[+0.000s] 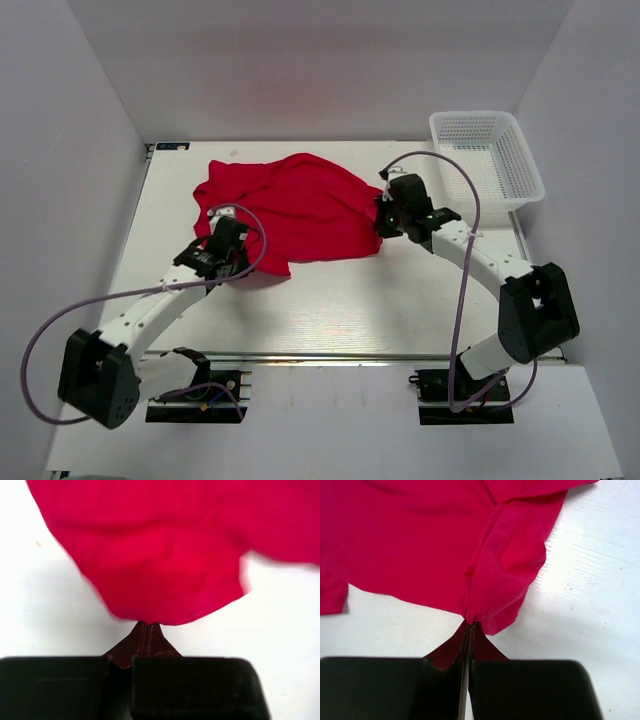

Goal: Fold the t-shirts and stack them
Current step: Flatten out the tshirt

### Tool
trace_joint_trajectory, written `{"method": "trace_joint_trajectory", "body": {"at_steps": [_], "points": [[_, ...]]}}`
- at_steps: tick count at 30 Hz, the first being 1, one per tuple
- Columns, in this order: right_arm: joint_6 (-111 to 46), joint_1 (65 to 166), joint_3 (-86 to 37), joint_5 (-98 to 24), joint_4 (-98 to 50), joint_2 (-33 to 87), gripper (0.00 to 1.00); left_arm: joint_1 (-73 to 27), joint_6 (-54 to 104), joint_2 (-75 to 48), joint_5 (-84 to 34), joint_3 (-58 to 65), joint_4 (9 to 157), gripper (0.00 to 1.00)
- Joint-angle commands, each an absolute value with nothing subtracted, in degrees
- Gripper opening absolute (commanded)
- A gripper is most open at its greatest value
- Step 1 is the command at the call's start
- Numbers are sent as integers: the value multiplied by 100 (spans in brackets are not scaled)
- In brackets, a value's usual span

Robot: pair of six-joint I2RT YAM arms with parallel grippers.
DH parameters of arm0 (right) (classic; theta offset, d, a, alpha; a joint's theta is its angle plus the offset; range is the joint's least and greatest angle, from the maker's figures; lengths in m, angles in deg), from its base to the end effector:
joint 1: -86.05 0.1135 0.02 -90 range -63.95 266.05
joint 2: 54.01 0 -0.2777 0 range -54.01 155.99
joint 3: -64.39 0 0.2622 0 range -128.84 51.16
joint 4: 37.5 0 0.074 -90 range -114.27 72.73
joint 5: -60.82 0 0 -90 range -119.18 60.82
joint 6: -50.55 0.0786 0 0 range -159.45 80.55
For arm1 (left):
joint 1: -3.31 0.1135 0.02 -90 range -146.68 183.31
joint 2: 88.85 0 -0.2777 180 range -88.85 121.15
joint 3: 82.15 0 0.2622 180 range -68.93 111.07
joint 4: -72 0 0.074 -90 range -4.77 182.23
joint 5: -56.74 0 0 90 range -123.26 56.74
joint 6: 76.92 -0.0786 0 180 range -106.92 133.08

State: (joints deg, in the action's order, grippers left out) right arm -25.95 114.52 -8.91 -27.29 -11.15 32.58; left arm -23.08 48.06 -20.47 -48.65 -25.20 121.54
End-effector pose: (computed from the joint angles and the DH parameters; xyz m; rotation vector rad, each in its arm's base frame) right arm 0.3319 0.1770 0.2331 -0.2803 2.2692 0.3497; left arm 0.2309 -0.0913 0.1887 -0.2824 2.5587 -0.0410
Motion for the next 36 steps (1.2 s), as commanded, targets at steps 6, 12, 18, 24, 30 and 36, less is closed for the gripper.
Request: {"method": "trace_joint_trajectory", "body": {"at_steps": [6, 12, 18, 24, 30, 36], "points": [[-1950, 10953, -1124, -2656, -1258, 2466, 0, -2332, 4472, -2996, -5714, -1455, 12214, 0], [-1633, 10706, -1563, -1241, -1302, 1683, 0, -2332, 4402, -3181, -6724, -355, 12390, 0], [-1800, 10635, -2257, -625, -1206, 1200, 0, -2332, 3674, -3567, -6877, 840, 11820, 0], [-2125, 10626, -3310, -799, -1083, 875, 0, -2332, 2637, -3515, -6306, 2281, 11371, 0], [-2591, 10626, -4155, -1362, -565, 489, 0, -2270, 2073, -3102, -6182, 3855, 11660, 0], [-2776, 10618, -4683, -1731, -231, -13, 0, -2270, 1633, -2996, -5945, 4840, 11844, 0]]}}
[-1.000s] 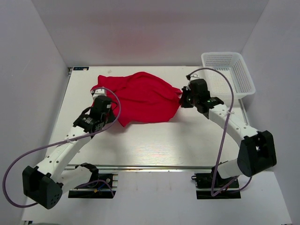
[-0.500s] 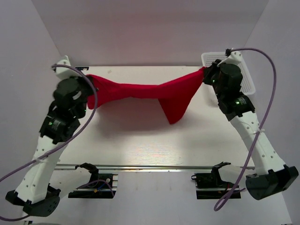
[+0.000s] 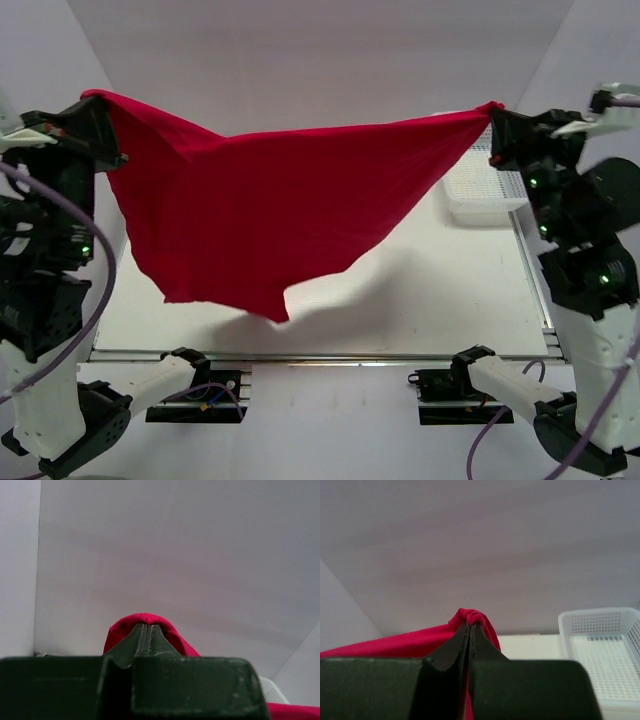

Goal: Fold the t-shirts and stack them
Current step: Flatten out the tshirt

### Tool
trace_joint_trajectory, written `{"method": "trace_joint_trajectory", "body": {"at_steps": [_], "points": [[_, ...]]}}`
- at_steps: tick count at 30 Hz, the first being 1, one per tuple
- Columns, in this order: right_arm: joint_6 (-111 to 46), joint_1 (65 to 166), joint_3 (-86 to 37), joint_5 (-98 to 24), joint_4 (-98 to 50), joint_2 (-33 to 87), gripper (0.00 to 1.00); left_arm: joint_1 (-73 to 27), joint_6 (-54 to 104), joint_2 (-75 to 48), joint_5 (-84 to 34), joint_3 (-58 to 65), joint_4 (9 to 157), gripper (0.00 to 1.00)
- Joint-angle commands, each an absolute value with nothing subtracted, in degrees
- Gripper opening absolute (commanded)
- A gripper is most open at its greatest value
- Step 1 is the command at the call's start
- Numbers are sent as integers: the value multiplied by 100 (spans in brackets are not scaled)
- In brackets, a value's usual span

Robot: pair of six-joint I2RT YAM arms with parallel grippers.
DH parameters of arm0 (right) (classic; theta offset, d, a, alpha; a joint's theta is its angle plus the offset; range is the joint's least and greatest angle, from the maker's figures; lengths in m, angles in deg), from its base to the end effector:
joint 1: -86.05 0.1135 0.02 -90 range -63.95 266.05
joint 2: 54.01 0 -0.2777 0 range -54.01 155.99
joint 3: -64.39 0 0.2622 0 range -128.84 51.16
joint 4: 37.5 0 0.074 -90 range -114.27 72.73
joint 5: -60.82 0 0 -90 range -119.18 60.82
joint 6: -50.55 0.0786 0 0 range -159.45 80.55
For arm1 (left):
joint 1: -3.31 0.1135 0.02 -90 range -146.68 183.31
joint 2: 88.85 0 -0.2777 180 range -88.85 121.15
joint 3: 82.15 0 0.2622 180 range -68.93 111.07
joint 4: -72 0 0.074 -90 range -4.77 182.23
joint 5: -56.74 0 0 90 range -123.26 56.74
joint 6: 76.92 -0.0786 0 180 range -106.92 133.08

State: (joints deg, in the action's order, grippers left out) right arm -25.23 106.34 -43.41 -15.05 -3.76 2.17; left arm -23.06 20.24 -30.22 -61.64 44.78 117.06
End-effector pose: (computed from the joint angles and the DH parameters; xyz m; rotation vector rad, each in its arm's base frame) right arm 0.1672 0.0414 0.5959 0.1473 1.2683 0.3638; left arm 0.1097 -0.0127 0.6507 -0.2408 1.1952 -0.2227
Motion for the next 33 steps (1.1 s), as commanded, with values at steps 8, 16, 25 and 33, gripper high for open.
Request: {"method": "trace_joint_trajectory", "body": {"at_steps": [8, 16, 25, 33], "points": [[-2864, 10635, -5132, -2609, 174, -461, 0, -2217, 1694, -3313, -4750, 5192, 11951, 0], [-2732, 10626, -5123, -2866, 472, -1032, 0, -2217, 2010, -3620, -4136, 5490, 12284, 0], [-2565, 10618, -5159, -3243, 754, -1375, 0, -2165, 2257, -3814, -3484, 5491, 12390, 0], [-2512, 10618, -5009, -3262, 745, -1666, 0, -2112, 2362, -4007, -3308, 5491, 12373, 0]]}}
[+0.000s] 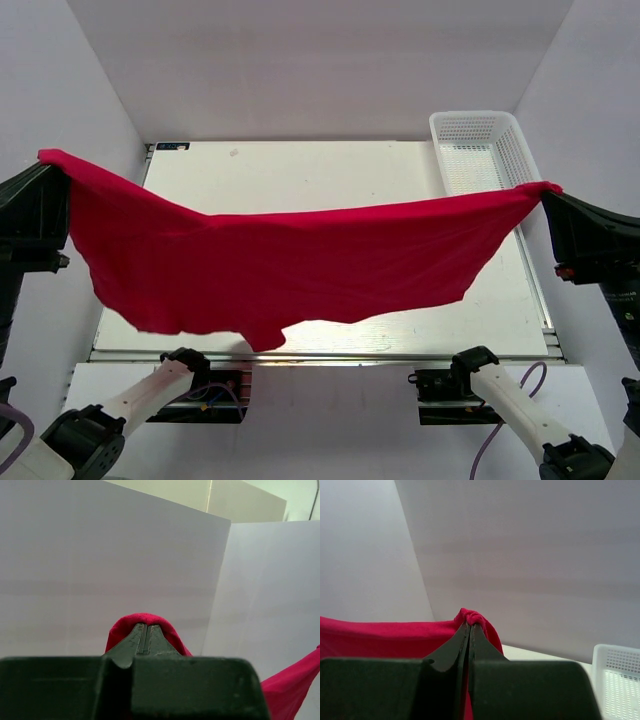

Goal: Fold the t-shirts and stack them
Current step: Flatten out the tshirt

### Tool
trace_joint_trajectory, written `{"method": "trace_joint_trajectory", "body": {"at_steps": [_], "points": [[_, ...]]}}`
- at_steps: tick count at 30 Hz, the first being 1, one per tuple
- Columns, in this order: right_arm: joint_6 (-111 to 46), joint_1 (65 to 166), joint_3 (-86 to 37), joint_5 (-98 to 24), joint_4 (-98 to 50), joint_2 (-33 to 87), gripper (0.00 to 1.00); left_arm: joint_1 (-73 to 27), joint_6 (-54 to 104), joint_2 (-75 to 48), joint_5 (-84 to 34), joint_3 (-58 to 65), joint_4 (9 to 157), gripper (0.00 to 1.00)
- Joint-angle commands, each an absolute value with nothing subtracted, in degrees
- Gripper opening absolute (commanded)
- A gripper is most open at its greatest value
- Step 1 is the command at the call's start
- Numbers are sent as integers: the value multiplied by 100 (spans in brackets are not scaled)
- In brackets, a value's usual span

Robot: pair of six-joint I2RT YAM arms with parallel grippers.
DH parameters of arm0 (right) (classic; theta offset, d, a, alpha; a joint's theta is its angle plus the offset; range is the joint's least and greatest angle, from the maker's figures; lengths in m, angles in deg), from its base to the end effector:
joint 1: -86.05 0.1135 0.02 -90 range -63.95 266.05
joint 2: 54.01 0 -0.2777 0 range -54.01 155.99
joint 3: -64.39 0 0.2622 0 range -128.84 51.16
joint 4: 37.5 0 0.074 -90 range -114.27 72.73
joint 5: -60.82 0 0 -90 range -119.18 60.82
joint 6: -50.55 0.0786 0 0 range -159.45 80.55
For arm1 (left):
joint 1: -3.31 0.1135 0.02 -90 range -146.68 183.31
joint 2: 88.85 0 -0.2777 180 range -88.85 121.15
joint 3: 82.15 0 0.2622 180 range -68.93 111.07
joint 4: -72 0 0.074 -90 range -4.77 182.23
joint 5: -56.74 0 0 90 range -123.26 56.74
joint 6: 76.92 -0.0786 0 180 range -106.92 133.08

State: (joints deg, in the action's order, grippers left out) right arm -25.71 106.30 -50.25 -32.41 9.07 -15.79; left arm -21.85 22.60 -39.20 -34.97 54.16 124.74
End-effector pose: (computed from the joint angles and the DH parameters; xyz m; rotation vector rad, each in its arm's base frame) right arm -0.0056 0.0026 0.6161 -0.1123 1.0608 0.5665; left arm -0.0152 0.0097 0.6720 0.1074 0.9866 -0.5410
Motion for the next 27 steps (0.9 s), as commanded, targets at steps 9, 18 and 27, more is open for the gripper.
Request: {"method": "trace_joint_trajectory", "body": {"at_steps": [9, 18, 27], "points": [[-2477, 10609, -4492, -2945, 482, -1648, 0, -2006, 2415, -3902, -3150, 5070, 12189, 0], [-2416, 10626, -2822, -2057, -616, -1350, 0, -2006, 2301, -3717, -4230, 3006, 11328, 0], [-2126, 10618, -809, -1240, -1821, -560, 0, -2059, 2441, -3542, -5584, 667, 9958, 0]]}}
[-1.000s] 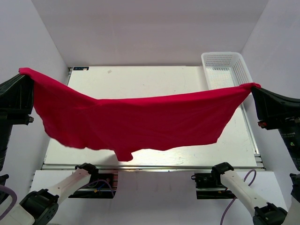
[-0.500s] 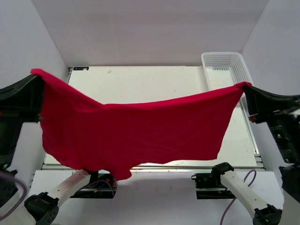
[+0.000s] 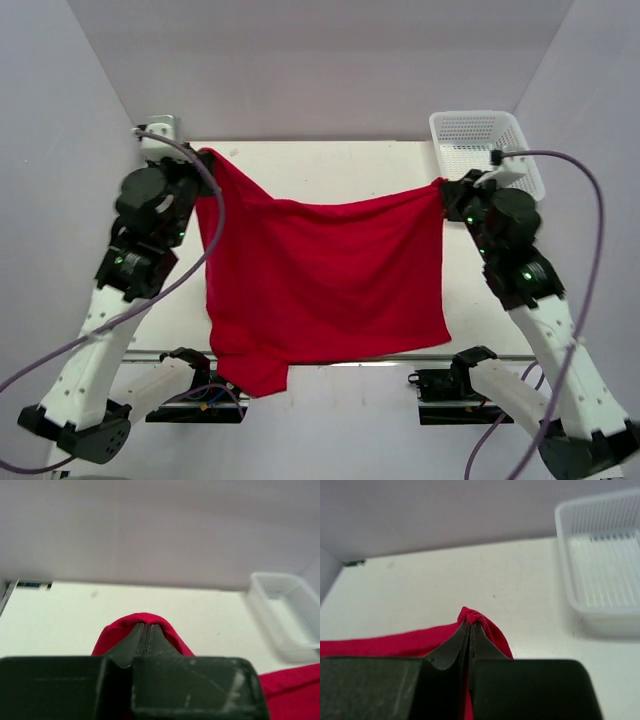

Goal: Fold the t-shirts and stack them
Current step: Flatten out the tshirt

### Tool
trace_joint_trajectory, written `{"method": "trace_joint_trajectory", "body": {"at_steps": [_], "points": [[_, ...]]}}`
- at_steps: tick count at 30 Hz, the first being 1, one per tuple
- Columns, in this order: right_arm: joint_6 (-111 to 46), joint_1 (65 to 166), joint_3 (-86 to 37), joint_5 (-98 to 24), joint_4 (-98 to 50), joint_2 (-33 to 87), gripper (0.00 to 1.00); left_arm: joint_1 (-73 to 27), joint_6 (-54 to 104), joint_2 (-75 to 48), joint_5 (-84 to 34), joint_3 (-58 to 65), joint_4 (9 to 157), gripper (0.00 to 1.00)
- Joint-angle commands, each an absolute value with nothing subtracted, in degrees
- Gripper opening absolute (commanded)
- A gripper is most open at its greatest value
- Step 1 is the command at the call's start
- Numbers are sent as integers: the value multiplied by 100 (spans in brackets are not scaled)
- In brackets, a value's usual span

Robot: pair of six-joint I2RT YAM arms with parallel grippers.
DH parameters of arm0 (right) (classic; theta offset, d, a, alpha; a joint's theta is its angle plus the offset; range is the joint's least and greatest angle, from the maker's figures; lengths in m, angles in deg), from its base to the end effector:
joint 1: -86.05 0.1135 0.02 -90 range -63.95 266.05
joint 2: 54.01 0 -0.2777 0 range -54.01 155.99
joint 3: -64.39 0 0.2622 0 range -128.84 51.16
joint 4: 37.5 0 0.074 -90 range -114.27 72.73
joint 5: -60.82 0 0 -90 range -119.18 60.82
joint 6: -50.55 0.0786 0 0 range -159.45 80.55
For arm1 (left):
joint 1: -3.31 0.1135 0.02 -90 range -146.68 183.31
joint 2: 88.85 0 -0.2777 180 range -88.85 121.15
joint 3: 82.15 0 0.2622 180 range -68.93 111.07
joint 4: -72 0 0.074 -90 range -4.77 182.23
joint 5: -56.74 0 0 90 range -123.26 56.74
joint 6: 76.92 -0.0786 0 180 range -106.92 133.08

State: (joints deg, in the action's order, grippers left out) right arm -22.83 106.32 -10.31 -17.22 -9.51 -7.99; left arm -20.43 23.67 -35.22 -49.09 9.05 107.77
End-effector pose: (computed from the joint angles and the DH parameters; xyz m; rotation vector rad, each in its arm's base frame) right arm 0.2008 0.0568 0.4410 0.1157 1.5650 0.3447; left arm 0.2033 -0.0660 0.5017 -0.0429 1.5458 -0.2628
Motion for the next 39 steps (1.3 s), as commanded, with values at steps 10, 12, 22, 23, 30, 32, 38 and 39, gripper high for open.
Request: {"method": "trace_joint_trajectory", "body": {"at_steps": [10, 12, 22, 23, 30, 32, 38, 39], "points": [[-2161, 10574, -702, -739, -2269, 1092, 0, -2006, 2565, -1838, -5997, 182, 9464, 0], [-2231, 10556, -834, -695, -2304, 1365, 0, -1954, 2565, -1452, -6068, 375, 9402, 0], [-2231, 10319, -1669, -695, -2348, 2850, 0, -1533, 2565, -229, -6208, 894, 9279, 0], [-2214, 10301, -1774, -712, -2348, 2974, 0, -1532, 2565, 42, -6156, 1077, 9279, 0], [-2336, 10143, -2599, -809, -2366, 3809, 0, -1172, 1943, 940, -5331, 1229, 7989, 0], [-2424, 10108, -2715, -879, -2340, 4107, 0, -1119, 1827, 1291, -5182, 1385, 7750, 0], [-2600, 10020, -3540, -958, -2348, 5170, 0, -890, 1545, 2574, -4864, 2580, 7924, 0], [-2565, 9994, -3620, -967, -2348, 5294, 0, -821, 1545, 3002, -4803, 2764, 8099, 0]]}}
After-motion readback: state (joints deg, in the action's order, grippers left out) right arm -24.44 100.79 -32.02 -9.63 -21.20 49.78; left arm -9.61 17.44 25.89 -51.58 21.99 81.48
